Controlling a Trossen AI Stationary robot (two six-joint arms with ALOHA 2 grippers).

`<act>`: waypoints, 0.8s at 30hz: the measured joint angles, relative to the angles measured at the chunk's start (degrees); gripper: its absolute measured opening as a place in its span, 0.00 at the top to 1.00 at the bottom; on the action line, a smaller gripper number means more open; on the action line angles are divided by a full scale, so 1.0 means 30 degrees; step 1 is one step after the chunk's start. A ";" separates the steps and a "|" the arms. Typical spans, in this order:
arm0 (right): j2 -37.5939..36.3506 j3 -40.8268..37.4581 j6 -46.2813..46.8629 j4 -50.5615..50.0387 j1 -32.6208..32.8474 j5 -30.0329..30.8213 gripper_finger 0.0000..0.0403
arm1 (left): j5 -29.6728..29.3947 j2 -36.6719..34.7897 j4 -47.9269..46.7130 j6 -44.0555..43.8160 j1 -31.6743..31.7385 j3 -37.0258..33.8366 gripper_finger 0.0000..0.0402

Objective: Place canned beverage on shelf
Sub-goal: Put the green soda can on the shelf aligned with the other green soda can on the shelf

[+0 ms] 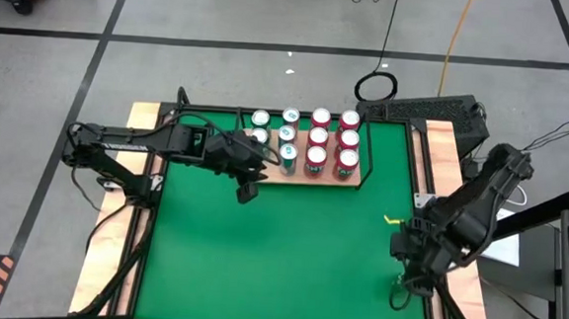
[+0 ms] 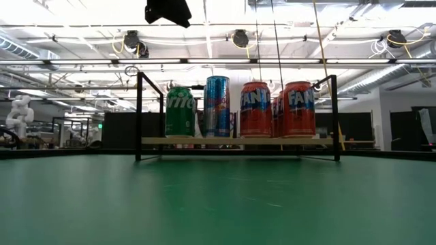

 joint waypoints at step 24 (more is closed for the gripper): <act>0.0002 -0.6424 0.5013 0.5750 0.3610 -0.0109 0.01 | -0.0350 0.0000 0.0060 0.0024 0.0036 0.0000 0.71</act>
